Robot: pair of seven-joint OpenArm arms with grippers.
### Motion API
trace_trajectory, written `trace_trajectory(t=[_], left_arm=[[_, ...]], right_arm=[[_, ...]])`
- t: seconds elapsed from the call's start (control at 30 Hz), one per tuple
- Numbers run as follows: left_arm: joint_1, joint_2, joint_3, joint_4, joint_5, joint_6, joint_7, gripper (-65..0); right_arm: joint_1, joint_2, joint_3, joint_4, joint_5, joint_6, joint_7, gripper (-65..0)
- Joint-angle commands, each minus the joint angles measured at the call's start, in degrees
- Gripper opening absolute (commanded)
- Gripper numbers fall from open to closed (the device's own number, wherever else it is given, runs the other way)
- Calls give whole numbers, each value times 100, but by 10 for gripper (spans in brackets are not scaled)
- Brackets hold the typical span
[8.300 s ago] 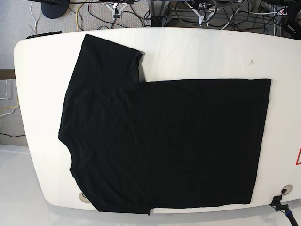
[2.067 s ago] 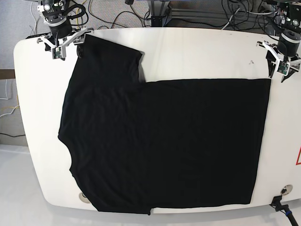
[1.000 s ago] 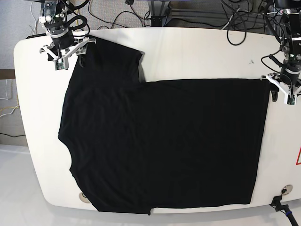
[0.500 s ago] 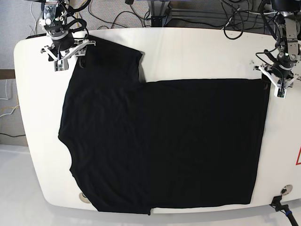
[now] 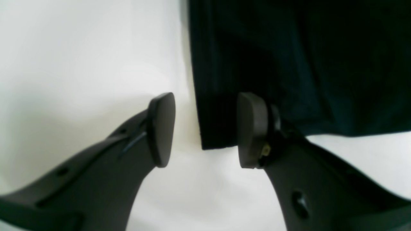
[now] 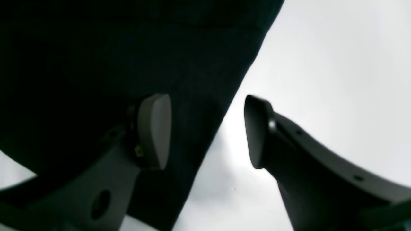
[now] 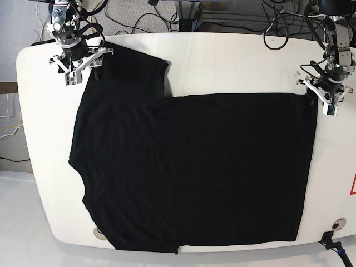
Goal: Fold the T-shirt properly
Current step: 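Lower both grippers to the shirt's shoulder corners and pinch them, then drag the gripped shoulder corners toward the robot, shifting the shirt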
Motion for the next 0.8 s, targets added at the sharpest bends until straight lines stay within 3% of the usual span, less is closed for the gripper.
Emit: trace_trajectory(t=[0.0, 0.53, 0.6, 0.7, 0.77], left_arm=[[5, -106, 43, 39, -23, -31, 26, -356], [-104, -82, 78, -377, -96, -93, -95, -383], [-139, -83, 99, -472, -105, -115, -124, -433], [-133, -94, 122, -495, -81, -165, -47, -635], [-150, -98, 117, -514, -91, -183, -19, -650]], right_arm=[[1, 37, 43, 29, -31, 14, 127, -300], [18, 40, 52, -133, -56, 9, 271, -299], [13, 39, 46, -136, -69, 18, 262, -300], [1, 42, 52, -96, -90, 42, 231, -299], [-1, 43, 54, -122, -83, 92, 157, -298]])
